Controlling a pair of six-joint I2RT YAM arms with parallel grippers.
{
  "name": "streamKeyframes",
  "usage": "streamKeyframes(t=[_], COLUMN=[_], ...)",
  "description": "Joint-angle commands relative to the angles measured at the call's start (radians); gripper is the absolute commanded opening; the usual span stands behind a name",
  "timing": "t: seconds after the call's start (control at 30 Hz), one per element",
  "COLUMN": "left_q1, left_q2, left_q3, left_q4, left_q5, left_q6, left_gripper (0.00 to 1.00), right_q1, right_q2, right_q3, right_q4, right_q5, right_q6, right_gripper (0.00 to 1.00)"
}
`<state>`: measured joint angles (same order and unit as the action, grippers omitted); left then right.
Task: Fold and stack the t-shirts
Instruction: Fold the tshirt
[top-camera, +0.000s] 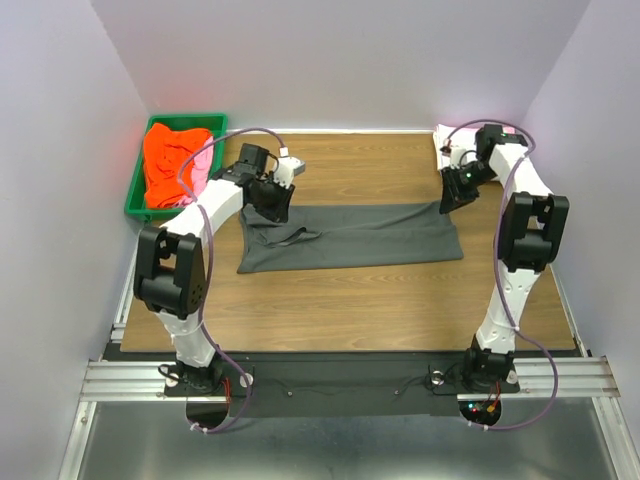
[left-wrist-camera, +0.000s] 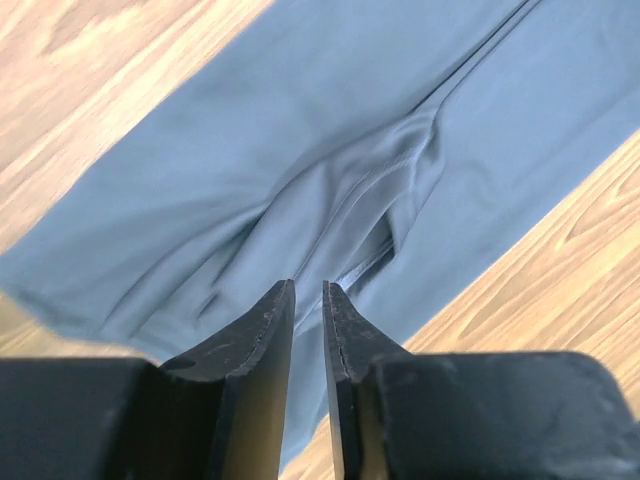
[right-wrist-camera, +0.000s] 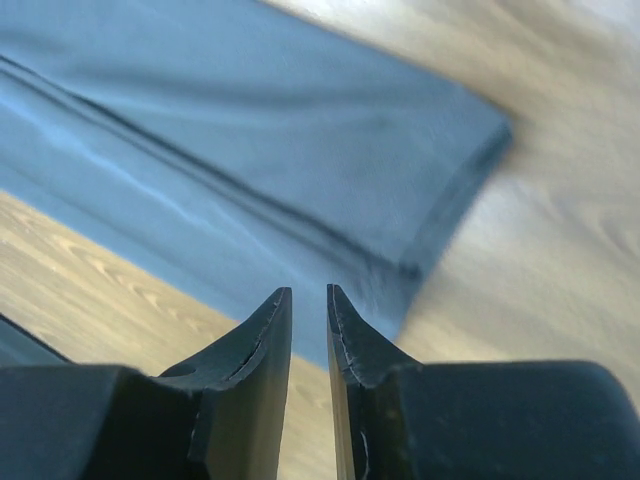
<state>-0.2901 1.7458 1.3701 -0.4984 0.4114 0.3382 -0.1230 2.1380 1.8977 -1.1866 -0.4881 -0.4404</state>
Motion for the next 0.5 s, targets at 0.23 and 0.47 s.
streamKeyframes(t=[0.23, 0.47], left_q1=[-0.024, -0.024], left_q2=[0.136, 0.173], left_q3=[-0.051, -0.049], left_q4=[0.023, 0.027], left_q5=[-0.088, -0.138], left_q6=[-0.05, -0.045], left_gripper=[0.25, 0.23], right_q1=[0.08, 0.082], right_q2=[0.118, 0.011], right_q3=[-0.034, -0.296], right_q4=[0.16, 0.185], right_q5=[0.081, 0.194], right_q6=[0.054, 0.012], right_gripper=[0.22, 0.2])
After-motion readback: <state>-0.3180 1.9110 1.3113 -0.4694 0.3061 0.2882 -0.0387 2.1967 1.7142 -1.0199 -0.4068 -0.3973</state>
